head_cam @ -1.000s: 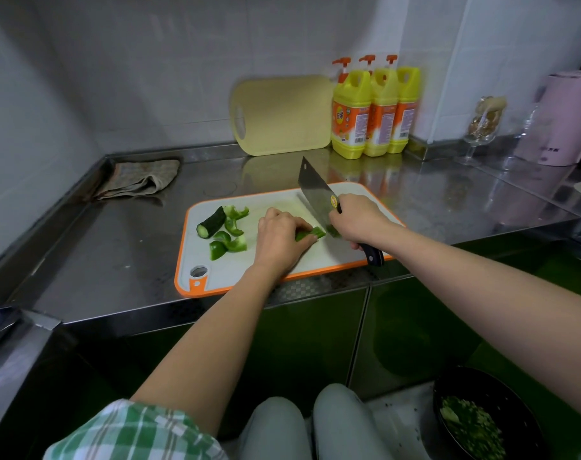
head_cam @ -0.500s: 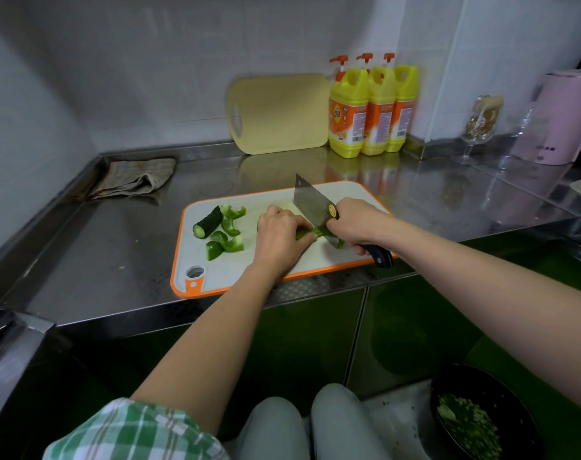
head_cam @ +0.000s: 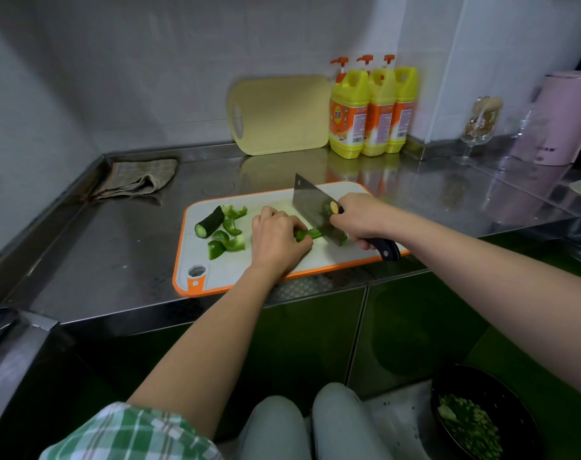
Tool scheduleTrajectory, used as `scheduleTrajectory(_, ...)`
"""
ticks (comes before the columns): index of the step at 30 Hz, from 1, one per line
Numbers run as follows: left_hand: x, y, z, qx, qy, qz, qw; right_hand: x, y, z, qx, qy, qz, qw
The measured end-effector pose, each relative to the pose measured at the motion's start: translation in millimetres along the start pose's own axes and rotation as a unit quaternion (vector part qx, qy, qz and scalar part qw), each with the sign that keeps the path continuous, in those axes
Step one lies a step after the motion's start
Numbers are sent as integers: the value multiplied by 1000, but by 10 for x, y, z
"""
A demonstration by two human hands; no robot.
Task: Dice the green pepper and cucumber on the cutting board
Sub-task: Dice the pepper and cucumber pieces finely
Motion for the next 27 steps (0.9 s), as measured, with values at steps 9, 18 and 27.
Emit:
scheduleTrajectory(9, -19, 4, -6, 0, -4, -12, 1000, 113, 42, 95, 26, -34, 5, 999)
scheduleTrajectory(18, 1, 2, 19, 12, -10, -14, 1000, 3, 55, 20, 0, -31, 8, 999)
scheduleTrajectory(27, 9, 23, 24, 6, -6, -16, 1000, 129, 85, 55, 30, -13, -19, 999)
Point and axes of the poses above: each hand's wrist, its own z-axis towards the middle knuckle, its own x-axis out of the palm, y = z × x, the point moved 10 cm from there along z, towards the middle knuckle, and after that the axes turned 7 degrees about y, right-handed, at the moved point
